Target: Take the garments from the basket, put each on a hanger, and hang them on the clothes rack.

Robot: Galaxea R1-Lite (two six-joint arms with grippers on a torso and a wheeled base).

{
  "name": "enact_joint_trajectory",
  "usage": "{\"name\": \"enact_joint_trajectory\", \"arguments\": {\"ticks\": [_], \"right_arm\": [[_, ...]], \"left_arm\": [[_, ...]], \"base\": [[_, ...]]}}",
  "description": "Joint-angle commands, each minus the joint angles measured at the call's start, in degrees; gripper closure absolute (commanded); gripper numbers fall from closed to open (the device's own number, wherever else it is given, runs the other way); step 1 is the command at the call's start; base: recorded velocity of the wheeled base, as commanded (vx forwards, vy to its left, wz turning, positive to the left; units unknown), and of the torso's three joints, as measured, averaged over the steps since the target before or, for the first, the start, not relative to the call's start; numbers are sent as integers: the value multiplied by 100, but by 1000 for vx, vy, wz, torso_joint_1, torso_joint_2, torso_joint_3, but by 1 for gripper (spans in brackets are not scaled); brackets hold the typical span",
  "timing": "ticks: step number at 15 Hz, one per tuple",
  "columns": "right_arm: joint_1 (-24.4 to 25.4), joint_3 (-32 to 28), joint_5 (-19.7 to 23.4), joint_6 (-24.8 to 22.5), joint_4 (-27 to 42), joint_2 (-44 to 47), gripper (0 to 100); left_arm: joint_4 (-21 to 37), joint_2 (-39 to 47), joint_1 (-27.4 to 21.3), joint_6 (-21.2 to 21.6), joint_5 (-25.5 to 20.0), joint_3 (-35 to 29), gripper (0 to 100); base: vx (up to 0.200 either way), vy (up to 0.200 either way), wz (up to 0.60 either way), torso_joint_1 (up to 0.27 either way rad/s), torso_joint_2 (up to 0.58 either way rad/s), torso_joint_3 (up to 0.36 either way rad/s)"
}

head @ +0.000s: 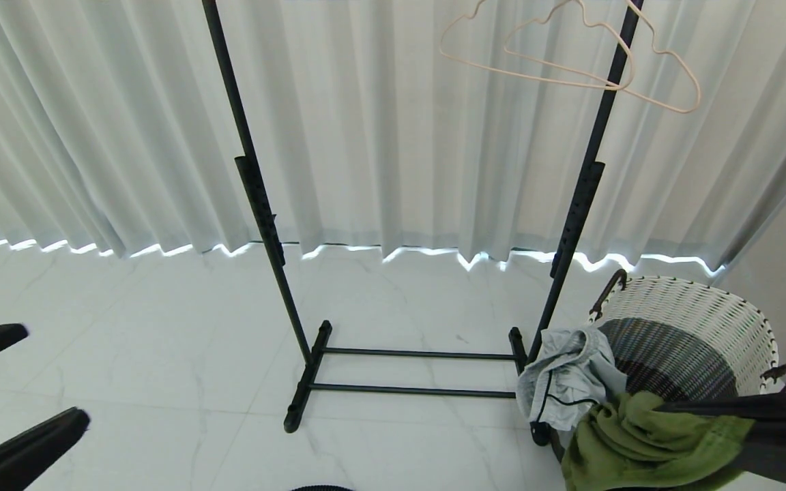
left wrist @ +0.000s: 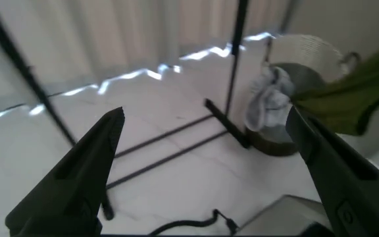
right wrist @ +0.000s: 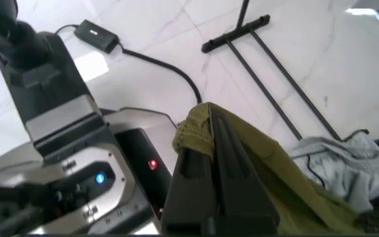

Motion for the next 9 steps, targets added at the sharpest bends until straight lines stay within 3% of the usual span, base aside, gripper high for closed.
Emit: {"name": "enact_joint_trajectory", "arguments": {"ticks": [1,3,4,5,6,9], "right_arm": [[4,-8,-10,41,-248,566,100],[-49,-43,-19,155,-608,768,100],[-93,-34,-19,182,-731,821,100],[-128,-25,-19,182,-731,830,100],[-260,-8,-19,190,-740,821,100],[-506,-52,-19,190,-740,768,100]], "left_arm": [[-9,1642,-1151,41,-41,-796,0],[-9,2283,-1977,-284,-41,-1253,0],[-79,2670,-2618,-697,-6,-1464,0],[-132,2811,-2812,-846,47,-1490,0],[-413,3408,-3339,-1136,434,-1490,0],[-1019,4498,-3998,-1514,1031,-1481,0]], "base": [[0,0,0,0,0,0],[0,0,0,0,0,0],[0,0,0,0,0,0],[0,0,0,0,0,0],[0,0,0,0,0,0],[0,0,0,0,0,0]]}}
